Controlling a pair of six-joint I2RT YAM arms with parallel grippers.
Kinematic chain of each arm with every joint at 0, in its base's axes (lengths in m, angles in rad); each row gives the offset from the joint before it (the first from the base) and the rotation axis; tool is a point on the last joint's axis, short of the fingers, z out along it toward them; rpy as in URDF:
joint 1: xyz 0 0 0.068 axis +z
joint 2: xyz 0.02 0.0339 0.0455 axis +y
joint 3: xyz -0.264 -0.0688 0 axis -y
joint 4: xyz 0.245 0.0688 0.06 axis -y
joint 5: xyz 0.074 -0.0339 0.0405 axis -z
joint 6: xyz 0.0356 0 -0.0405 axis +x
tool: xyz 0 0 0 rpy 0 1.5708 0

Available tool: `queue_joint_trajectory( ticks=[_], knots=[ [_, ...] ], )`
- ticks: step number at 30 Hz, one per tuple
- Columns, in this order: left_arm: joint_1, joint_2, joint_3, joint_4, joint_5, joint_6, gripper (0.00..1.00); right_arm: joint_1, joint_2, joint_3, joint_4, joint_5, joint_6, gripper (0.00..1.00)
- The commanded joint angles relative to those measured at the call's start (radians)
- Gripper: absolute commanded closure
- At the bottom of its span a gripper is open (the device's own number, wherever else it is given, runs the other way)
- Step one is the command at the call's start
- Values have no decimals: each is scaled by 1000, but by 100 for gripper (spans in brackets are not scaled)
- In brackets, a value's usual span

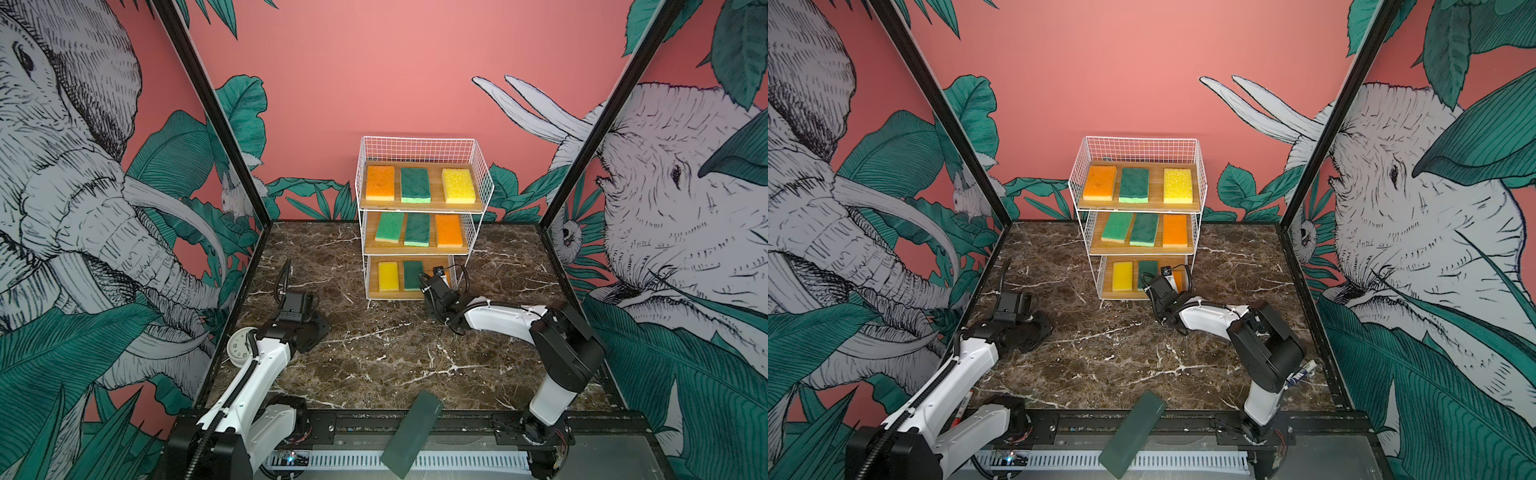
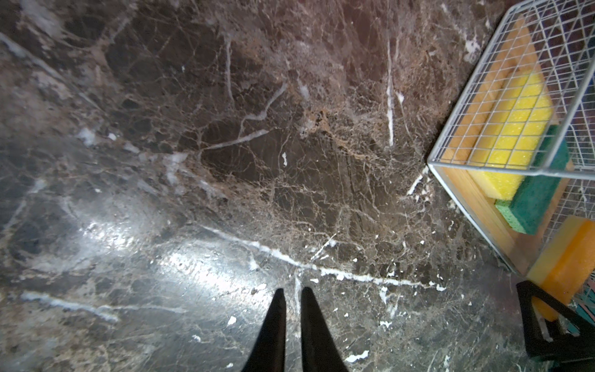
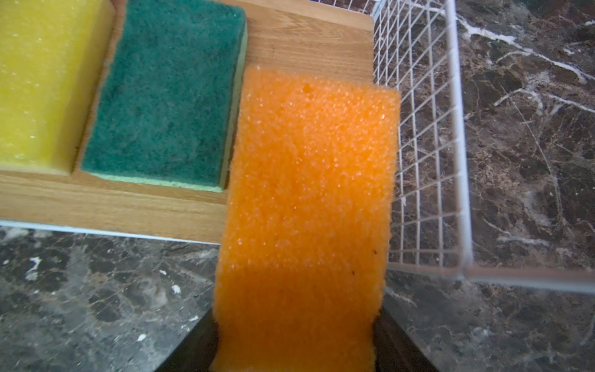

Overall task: Arrange cleaning sponges on a shelf
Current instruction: Place the cleaning sponge at the shelf.

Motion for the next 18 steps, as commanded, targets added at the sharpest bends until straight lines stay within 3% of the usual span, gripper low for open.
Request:
queue_joint_trajectory(
  ticks=[1,10,18],
  knots=[
    [6,-1,11,0,-1,9,86,-23,38,31,3,0,21,35],
    [7,-16,6,-11,-9,11,86,-39,87,86,12,-2,-10,35],
    [7,-30,1,-17,-12,12,86,-45,106,113,25,15,-48,26]
  ],
)
